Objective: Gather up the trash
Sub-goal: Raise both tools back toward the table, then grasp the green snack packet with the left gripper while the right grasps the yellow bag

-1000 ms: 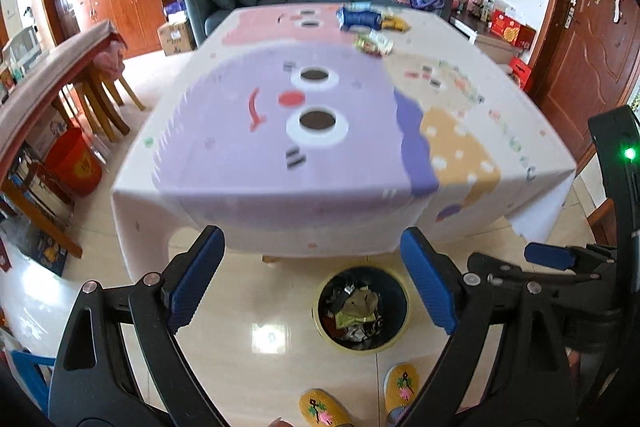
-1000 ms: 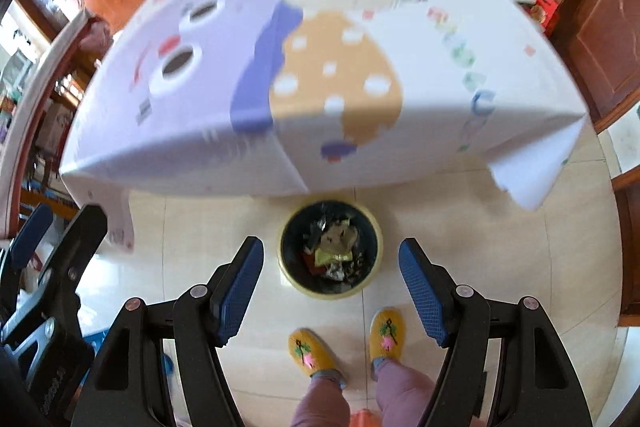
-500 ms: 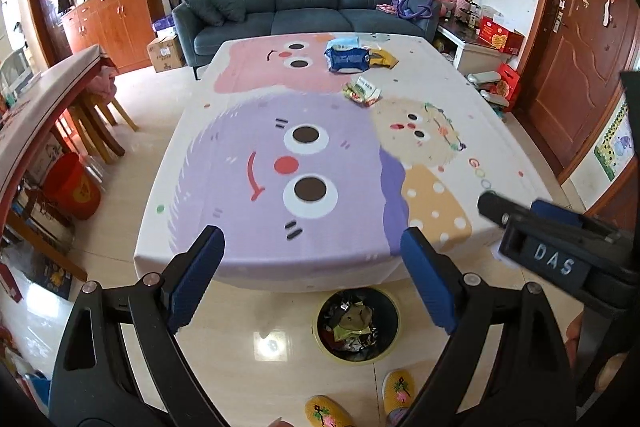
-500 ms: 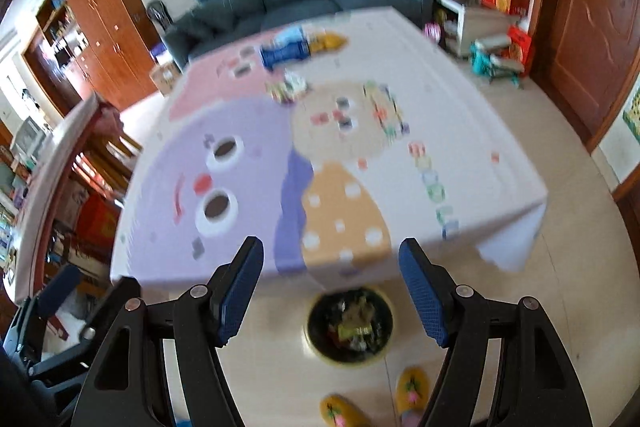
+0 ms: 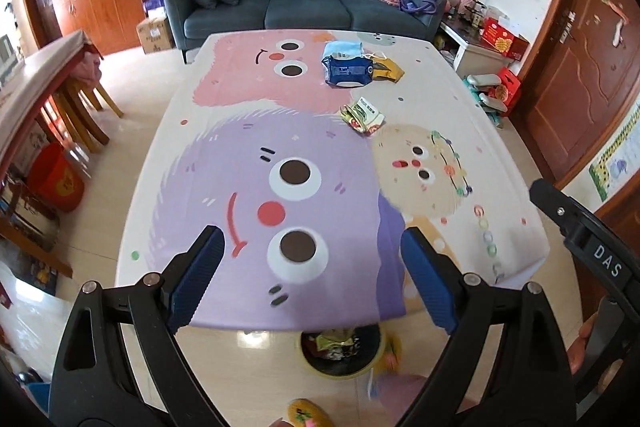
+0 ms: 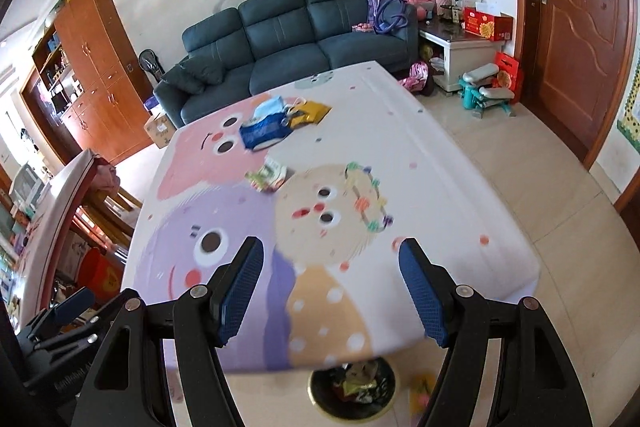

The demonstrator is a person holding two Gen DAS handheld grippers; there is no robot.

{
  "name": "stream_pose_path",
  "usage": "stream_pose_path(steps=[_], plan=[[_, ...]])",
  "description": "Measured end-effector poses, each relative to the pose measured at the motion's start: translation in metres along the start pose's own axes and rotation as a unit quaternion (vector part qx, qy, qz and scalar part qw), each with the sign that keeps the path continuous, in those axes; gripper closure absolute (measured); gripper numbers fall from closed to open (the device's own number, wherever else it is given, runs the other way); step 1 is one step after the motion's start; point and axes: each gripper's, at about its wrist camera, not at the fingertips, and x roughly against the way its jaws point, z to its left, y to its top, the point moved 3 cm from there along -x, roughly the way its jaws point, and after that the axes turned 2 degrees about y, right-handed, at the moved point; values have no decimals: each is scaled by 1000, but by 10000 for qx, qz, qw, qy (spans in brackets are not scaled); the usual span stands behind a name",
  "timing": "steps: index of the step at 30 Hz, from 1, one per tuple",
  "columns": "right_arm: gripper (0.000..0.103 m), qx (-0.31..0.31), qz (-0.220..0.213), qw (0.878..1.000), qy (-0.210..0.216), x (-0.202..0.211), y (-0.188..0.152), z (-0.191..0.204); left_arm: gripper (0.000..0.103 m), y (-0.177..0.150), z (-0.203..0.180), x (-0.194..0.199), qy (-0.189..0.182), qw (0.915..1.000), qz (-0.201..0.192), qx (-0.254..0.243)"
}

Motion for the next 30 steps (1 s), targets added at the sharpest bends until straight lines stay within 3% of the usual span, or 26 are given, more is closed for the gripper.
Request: stream_pose_path(steps=[6,13,18,19,23,30], plan=[[32,238,38,9995,219,-62,48,-19,15,42,-12,-57,165,9989,234,363],[32,539,586,9949,619,-169,124,-45,15,90,-39,-137,177,9913,746,1070],[31,935,894,9877,875,-241,173,-58,14,116,-55,-193,146,9797,1080,1685],[31,994,980,9854,971,-255,181,-59,10,119,-56,-203,168,9767,1136,1813],[31,1244,1347,9754,1221,-312,209,-56,6,128,-53,-246,231,9594,1441,2414],[31,1790,1664,9586,1461,-379,231,-35,6,139,-64,-295,470,9469,1825,2605]])
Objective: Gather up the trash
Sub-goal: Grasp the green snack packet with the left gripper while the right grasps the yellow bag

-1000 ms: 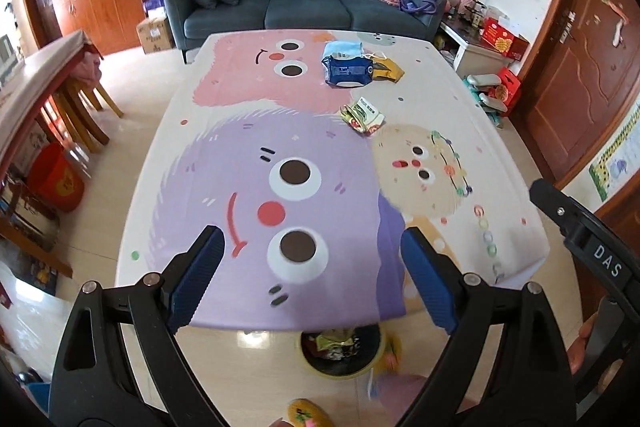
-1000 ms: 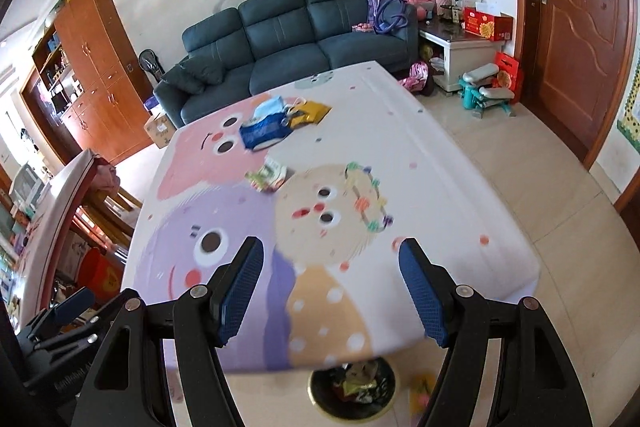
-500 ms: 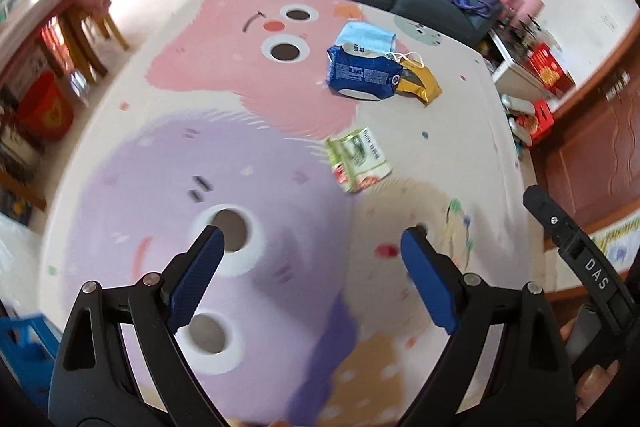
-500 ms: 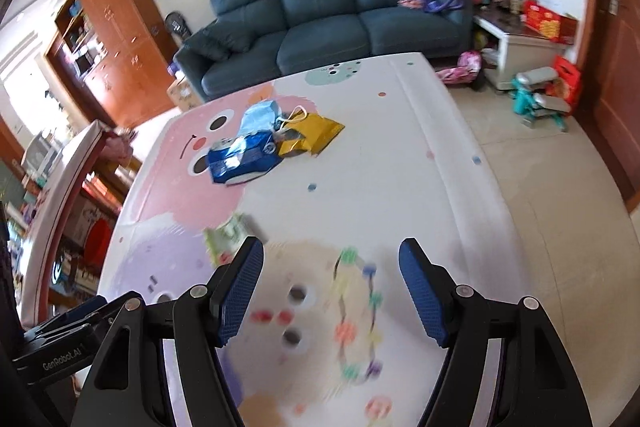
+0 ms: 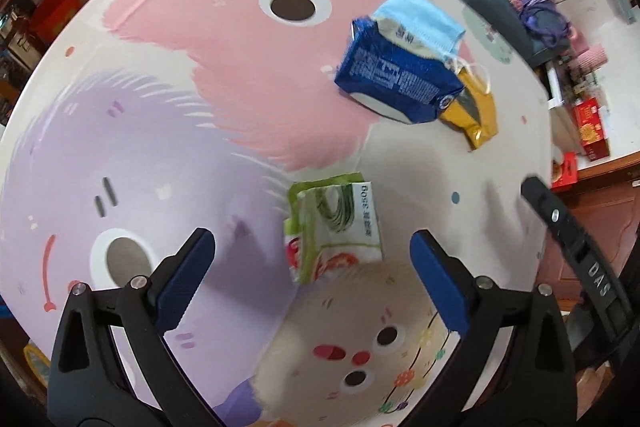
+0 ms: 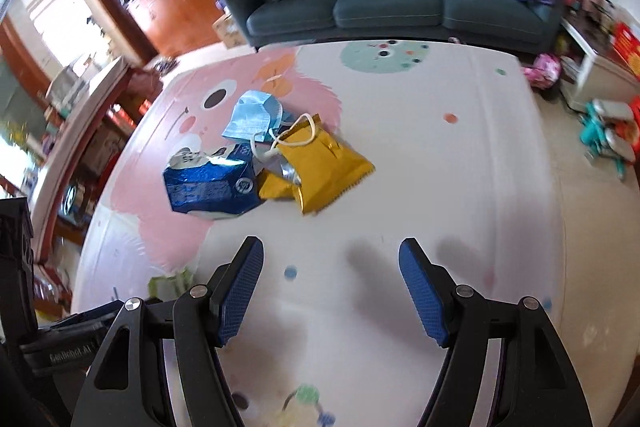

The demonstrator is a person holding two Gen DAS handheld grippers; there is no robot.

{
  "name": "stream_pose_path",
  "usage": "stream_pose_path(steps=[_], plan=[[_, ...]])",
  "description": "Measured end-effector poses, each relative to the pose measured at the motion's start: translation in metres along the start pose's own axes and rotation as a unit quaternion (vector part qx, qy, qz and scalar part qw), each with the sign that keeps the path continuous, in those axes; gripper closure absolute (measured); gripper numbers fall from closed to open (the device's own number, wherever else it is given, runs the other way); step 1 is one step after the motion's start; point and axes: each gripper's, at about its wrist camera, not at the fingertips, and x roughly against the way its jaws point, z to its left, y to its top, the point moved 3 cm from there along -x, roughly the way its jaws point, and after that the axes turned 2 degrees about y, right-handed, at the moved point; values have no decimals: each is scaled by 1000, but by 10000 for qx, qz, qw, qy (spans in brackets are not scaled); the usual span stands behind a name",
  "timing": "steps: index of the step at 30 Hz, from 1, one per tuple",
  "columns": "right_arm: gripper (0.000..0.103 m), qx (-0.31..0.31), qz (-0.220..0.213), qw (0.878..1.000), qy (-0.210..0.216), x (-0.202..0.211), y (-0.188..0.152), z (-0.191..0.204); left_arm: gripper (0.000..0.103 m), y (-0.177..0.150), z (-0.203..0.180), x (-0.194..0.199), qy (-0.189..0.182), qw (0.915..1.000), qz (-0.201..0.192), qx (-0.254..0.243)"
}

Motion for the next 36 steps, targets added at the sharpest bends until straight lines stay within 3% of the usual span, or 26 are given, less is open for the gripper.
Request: stream_pose_path(steps=[6,12,19,22,27,30,34,35,36], plan=[[31,371,173,9991,55,-39,38,-6,7,5,-27,-22,389,9991,132,-133],[31,1032,230,9943,166,-74,64,6,30,6,-23,-35,593,9977,266,203],[31,1479,483,9876,199,-103,61,18,60,1,-15,-37,459,9982,217,331],[45,1588,556,9856,197,-105,54,18,70,0,-16,-34,328,9989,133,296],[50,1853,738,9799,-5,-101,39,17,75,-8,-19,-30,300,9993,111,206],[53,1862,948,9773,-348,-96,29,13,76,-13,-23,-30,292,9993,150,173],[59,1825,1018,9715,-1119,-87,22,3,76,-13,-23,-30,275,9993,195,146],[62,1829,952,9709,-1217,-84,20,1,76,-14,-24,-30,271,9993,199,136],[85,1817,874,9707,-1306,-80,19,-1,77,-13,-22,-31,263,9994,203,131]])
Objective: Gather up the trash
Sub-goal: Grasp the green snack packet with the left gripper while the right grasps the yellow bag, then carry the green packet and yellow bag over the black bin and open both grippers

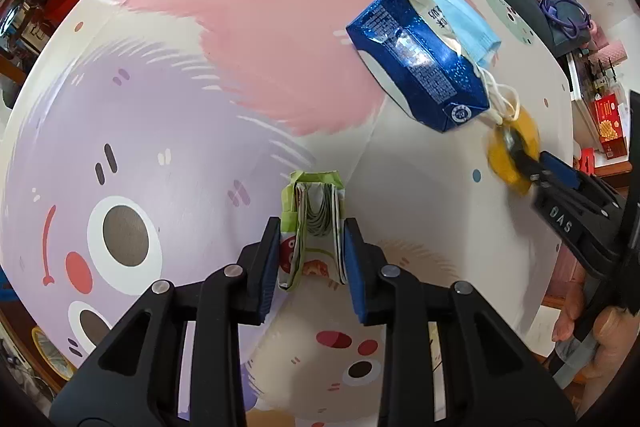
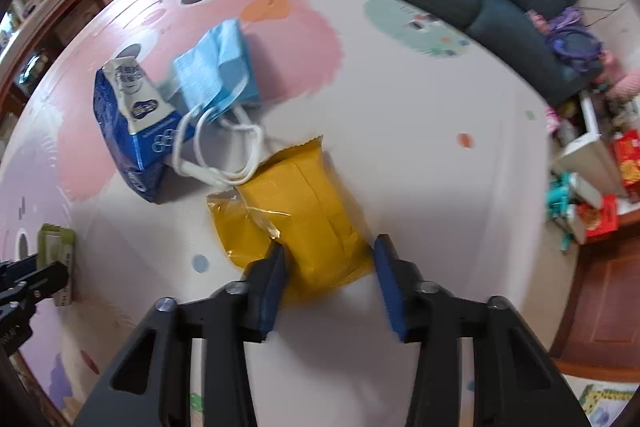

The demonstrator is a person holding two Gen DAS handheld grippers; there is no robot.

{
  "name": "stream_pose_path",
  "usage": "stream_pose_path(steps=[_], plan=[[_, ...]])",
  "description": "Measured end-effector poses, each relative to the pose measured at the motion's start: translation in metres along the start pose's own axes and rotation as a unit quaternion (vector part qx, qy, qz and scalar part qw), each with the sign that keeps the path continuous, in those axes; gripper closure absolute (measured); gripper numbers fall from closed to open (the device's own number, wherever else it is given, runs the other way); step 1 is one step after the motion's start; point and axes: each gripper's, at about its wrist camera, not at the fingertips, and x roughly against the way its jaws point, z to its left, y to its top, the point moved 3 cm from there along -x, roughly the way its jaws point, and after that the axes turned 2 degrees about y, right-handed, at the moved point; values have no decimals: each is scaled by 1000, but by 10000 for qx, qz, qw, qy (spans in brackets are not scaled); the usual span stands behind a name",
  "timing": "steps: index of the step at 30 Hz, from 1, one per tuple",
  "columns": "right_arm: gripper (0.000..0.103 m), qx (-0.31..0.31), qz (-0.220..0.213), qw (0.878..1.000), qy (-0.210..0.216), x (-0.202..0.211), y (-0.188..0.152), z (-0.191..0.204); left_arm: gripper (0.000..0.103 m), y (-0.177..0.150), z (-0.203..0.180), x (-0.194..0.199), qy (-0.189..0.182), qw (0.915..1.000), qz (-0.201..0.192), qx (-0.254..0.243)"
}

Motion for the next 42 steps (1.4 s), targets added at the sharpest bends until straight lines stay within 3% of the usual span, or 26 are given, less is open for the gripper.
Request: stream_pose_path(steps=[2,6,11,19,29,42], plan=[[88,-139,-63,9997,-210,5,-6,-6,80,-3,-1,1,-17,10000,-6,-24],[103,-481,-142,9987,-64,14,-18,-17,87,0,-3,-1,-94,9999,20,-103],[103,-665,-181,9975,156,35,-42,-14,89,-16,11,6,-186,9994,39,-281],[103,-913,-135,9940,583,71,-93,26,90,-47,28,19,-265,9975,55,-647],[103,-1355,-253,9867,865,129,-171,115,90,-109,77,65,-516,9874,-151,-1488],[103,-2454,-534,9636,918,207,-307,277,89,-198,185,124,-977,9538,-361,-2819]])
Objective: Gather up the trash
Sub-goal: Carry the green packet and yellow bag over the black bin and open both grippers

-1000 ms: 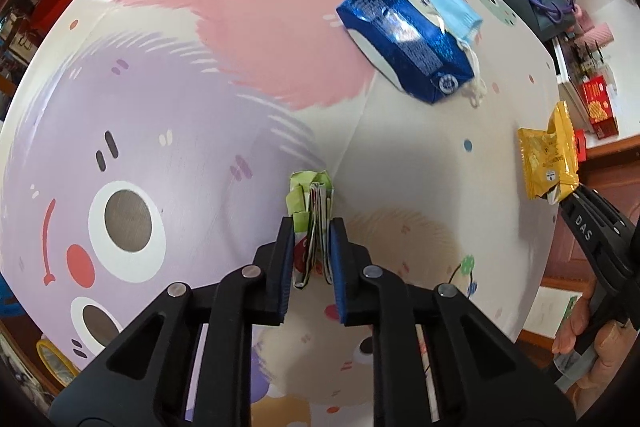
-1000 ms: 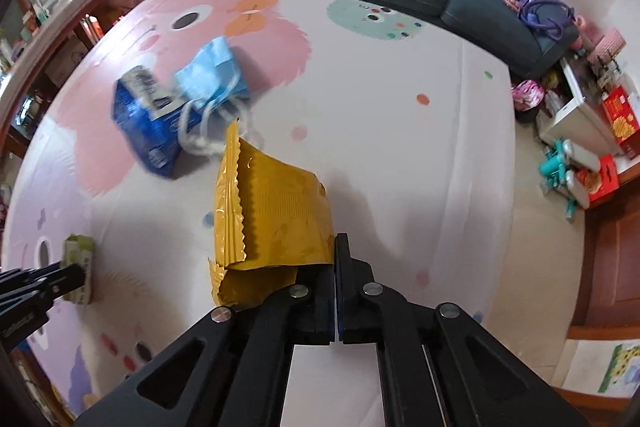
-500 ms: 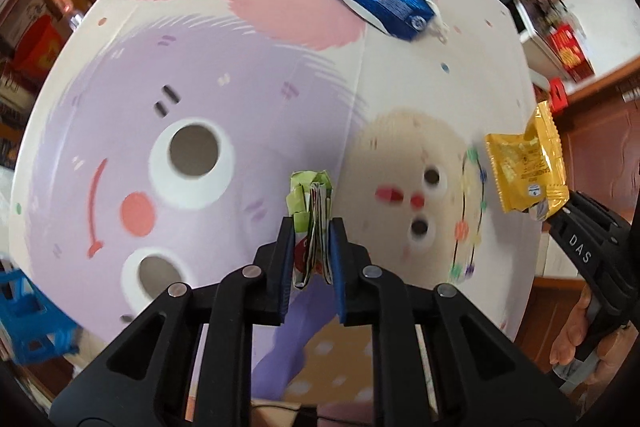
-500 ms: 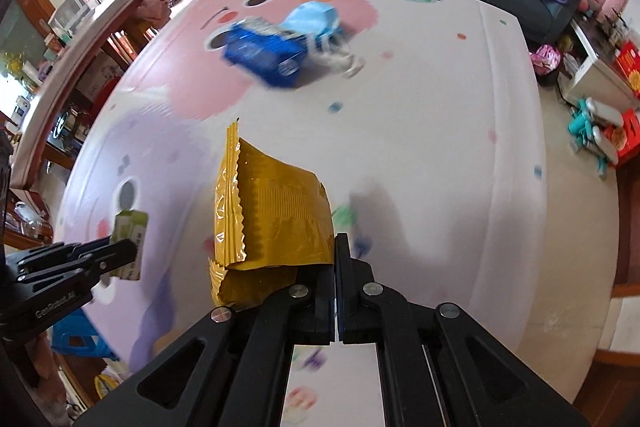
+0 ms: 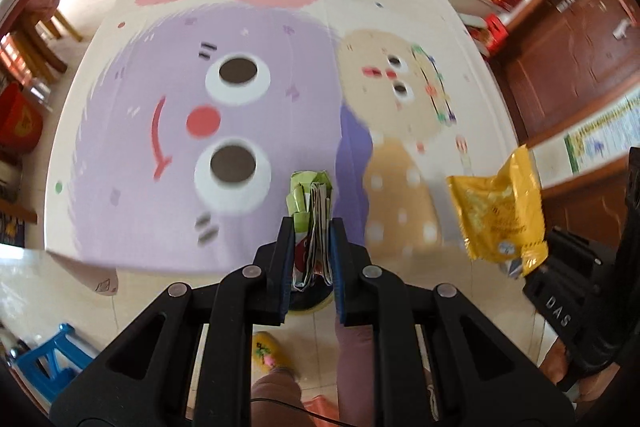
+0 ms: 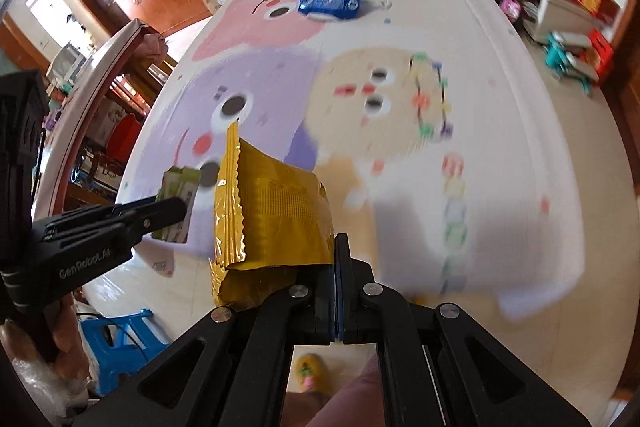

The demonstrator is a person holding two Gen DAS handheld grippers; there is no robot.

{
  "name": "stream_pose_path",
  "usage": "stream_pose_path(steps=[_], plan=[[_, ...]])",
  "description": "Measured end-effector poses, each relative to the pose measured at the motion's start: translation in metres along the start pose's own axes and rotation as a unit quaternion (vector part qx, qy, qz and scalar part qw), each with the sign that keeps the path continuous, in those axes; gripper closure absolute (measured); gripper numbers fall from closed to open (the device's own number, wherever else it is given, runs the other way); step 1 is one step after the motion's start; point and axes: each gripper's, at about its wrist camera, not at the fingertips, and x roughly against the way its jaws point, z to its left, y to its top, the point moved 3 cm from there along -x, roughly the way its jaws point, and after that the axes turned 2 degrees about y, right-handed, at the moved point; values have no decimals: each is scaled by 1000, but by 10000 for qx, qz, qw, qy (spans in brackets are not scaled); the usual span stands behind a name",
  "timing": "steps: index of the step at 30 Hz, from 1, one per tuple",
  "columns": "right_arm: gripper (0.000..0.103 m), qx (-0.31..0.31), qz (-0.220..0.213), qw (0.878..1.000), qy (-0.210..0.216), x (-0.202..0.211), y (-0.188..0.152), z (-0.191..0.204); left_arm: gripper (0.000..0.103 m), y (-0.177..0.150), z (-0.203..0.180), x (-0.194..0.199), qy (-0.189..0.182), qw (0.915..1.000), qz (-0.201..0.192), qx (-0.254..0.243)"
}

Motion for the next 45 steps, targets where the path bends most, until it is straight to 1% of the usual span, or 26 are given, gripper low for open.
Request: stream_pose_path(steps=[3,7,10,12,14,17,21,22,25,26,29,31,32,33,34,35,36,37,42,44,45], plan=[[103,-144,62,9999,1,5,-41,15,89,-36,6,6,-86,9997,158,-160],[103,-350,331,9988,41,3,-91,26,89,-77,10,3,-205,9984,463,-263],[103,-442,612,9971,67,-10,-127,33,89,-106,12,-2,-249,9974,587,-348],[103,-480,746,9960,102,-21,-142,32,89,-124,13,-11,-239,9969,636,-384],[103,-624,1017,9928,140,-44,-161,24,89,-140,15,-27,-273,9965,706,-363],[103,-752,1237,9894,91,-88,-187,12,89,-163,16,-64,-230,9967,672,-395],[103,-906,1320,9871,12,-145,-211,-11,89,-181,20,-126,-228,9970,685,-287],[102,-942,1350,9864,2,-166,-219,-19,89,-184,21,-144,-210,9973,657,-264],[102,-970,1424,9850,4,-213,-230,-35,89,-193,22,-190,-133,9983,464,-324],[102,-938,1422,9854,1,-226,-228,-39,88,-195,22,-202,-118,9984,423,-351],[102,-835,1373,9870,21,-266,-234,-49,80,-202,23,-244,-41,9988,313,-365],[100,-859,1448,9857,49,-291,-236,-60,64,-206,30,-270,80,9990,321,-305],[98,-888,1476,9850,78,-304,-239,-64,63,-208,34,-280,163,9990,329,-242],[94,-910,1484,9847,99,-314,-241,-66,60,-211,37,-288,206,9990,344,-185],[87,-927,1484,9845,99,-323,-243,-69,56,-213,41,-297,244,9990,361,-105],[82,-958,1463,9846,82,-332,-246,-72,53,-213,41,-305,279,9989,367,-46],[75,-976,1442,9847,72,-337,-247,-74,48,-214,45,-310,316,9989,360,15],[72,-988,1409,9851,50,-341,-249,-75,45,-215,48,-313,344,9988,341,49],[72,-971,1405,9853,86,-348,-253,-71,44,-222,58,-320,501,9980,357,152],[72,-884,1341,9870,117,-339,-252,-66,44,-222,60,-317,528,9979,330,193],[72,-854,1303,9877,127,-342,-249,-70,43,-221,61,-317,532,9979,308,195]])
